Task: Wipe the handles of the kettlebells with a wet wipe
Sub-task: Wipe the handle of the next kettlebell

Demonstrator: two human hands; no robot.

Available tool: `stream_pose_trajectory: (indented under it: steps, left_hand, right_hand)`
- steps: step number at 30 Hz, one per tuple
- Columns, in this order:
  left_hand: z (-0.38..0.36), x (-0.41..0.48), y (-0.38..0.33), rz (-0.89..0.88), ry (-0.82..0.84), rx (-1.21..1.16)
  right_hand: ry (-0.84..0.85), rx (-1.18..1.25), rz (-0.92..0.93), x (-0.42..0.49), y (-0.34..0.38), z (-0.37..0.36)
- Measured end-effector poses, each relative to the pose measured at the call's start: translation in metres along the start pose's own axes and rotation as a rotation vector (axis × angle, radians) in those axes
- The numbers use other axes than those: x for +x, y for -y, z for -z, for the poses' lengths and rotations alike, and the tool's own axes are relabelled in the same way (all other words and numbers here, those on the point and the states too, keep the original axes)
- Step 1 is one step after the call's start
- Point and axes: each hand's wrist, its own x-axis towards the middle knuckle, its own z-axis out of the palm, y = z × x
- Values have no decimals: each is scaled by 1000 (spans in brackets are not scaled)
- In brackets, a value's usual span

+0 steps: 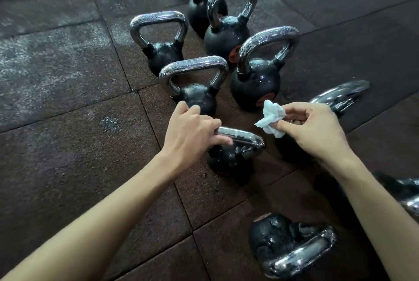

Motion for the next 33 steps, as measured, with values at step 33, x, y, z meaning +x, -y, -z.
stream_pose_trajectory:
  steps: [33]
  left_hand:
    - [72, 74, 112, 708, 418, -498]
  right_hand:
    - [-80, -81, 306, 112, 85, -64]
